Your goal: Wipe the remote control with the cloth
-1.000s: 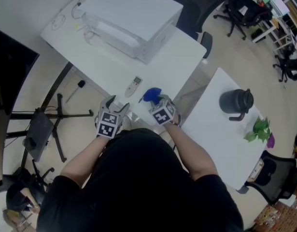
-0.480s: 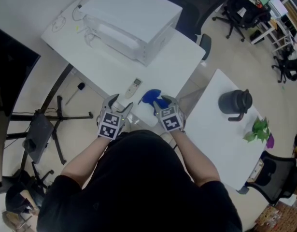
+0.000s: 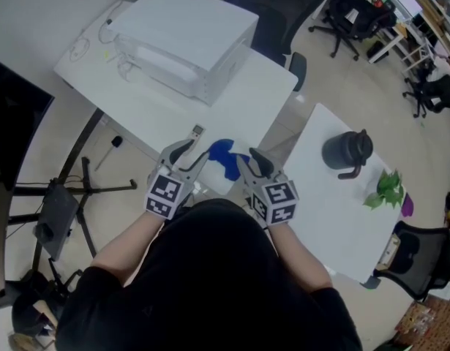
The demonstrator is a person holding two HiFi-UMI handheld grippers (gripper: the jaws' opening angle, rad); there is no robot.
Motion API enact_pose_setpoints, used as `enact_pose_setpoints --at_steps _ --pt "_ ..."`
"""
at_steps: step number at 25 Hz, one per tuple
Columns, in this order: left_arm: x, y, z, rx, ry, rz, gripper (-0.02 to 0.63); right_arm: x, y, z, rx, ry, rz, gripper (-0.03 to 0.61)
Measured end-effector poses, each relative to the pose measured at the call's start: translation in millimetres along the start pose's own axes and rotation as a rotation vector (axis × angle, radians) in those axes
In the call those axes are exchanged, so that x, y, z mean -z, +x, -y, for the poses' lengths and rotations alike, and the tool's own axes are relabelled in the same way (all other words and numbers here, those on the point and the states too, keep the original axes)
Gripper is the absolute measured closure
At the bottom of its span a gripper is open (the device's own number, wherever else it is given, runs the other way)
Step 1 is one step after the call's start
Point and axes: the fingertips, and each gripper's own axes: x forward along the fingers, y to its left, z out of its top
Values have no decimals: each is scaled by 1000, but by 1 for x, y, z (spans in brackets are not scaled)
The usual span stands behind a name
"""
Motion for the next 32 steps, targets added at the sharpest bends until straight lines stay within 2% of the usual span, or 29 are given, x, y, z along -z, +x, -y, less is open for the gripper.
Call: enact_pose_setpoints --at_steps 6,7,10,14,19,32 --pt "-49 -4 19 28 105 118 551 -39 -22 -12 -12 -43 110 483" --pt "-56 -5 22 31 120 137 551 -44 -24 -15 -16 -53 123 494" --pt "-71 -6 31 54 167 180 607 -56 -31 -23 -31 -86 153 534" --pt "-77 -7 40 79 172 191 612 -64 -34 -32 -57 -119 173 568" --pt "-78 -10 43 84 174 189 613 -74 -35 -37 -64 -143 222 569" --pt "-76 -14 43 68 162 178 612 -73 -33 -47 -85 -162 212 569"
